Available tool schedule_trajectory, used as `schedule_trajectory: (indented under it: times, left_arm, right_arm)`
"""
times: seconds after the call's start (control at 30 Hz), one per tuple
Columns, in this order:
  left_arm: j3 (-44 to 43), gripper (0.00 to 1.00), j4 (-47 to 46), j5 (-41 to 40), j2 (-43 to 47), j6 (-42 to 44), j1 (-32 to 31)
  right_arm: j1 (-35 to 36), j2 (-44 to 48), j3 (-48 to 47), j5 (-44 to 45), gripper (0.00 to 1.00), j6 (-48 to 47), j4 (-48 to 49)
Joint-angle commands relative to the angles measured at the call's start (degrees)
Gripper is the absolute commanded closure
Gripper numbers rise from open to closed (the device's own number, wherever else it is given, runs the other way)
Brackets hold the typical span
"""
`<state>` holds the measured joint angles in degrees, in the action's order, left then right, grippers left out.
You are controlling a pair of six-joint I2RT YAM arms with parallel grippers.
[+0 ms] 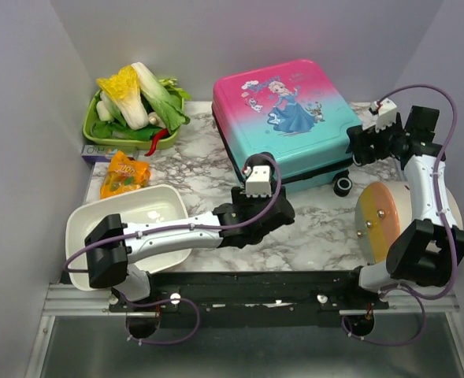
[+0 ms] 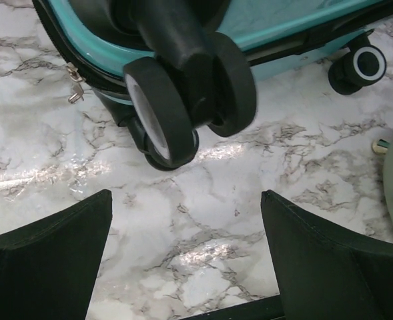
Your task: Open, take out, and arrange the luggage
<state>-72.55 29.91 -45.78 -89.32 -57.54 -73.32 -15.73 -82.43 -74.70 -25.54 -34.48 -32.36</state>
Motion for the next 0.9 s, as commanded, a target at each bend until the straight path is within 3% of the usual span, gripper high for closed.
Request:
schedule_trajectory:
  times: [0.0, 0.23, 0.33, 0.37, 0.43, 0.5, 0.57, 0.73, 0.87]
  left_arm:
    - [4.17, 0.01, -6.78, 4.99, 3.80, 3.05, 4.66]
    - [6.72, 0.01, -12.68, 8.51, 3.63, 5.94, 8.54]
    - [6.55, 0.01, -13.12, 9.73, 2.31, 6.30, 9.51]
    - [6.72, 0.01, -13.04, 10.27, 2.13, 5.60, 11.08]
    - [7.25, 0.01, -13.65, 12.02, 2.13, 5.07, 12.84]
    - [9.18, 0.01, -15.22, 11.86, 2.83, 4.02, 14.87]
    - [10.32, 0.01, -15.76, 10.89, 3.71, 3.23, 15.83]
    - [11.20, 0.01, -12.60, 9.84, 5.03, 2.17, 21.28]
    - [13.84, 0.01, -11.10, 8.52, 7.48, 2.17, 26.38]
  right_arm:
    - [-0.53, -2.73, -0.37, -8.18, 0.00, -5.14, -3.67]
    - [-0.53, -7.03, -1.32, -6.89, 0.02, -4.90, -3.32]
    - [-0.53, -9.50, -2.91, -11.62, 0.10, -4.72, -5.34]
    - [-0.45, -9.76, -3.00, -13.12, 0.18, -4.81, -5.78]
    - [-0.45, -9.24, -2.74, -16.11, 0.21, -4.55, -6.23]
    - [-0.36, -7.84, -0.29, -17.95, 0.44, -3.23, -5.09]
    - [0.25, -5.38, 2.52, -17.71, 0.56, -0.17, -3.51]
    - [8.68, -0.11, 9.11, -11.23, 0.57, 6.78, 0.18]
    - [15.45, 5.34, 15.10, -5.40, 0.60, 20.45, 5.28]
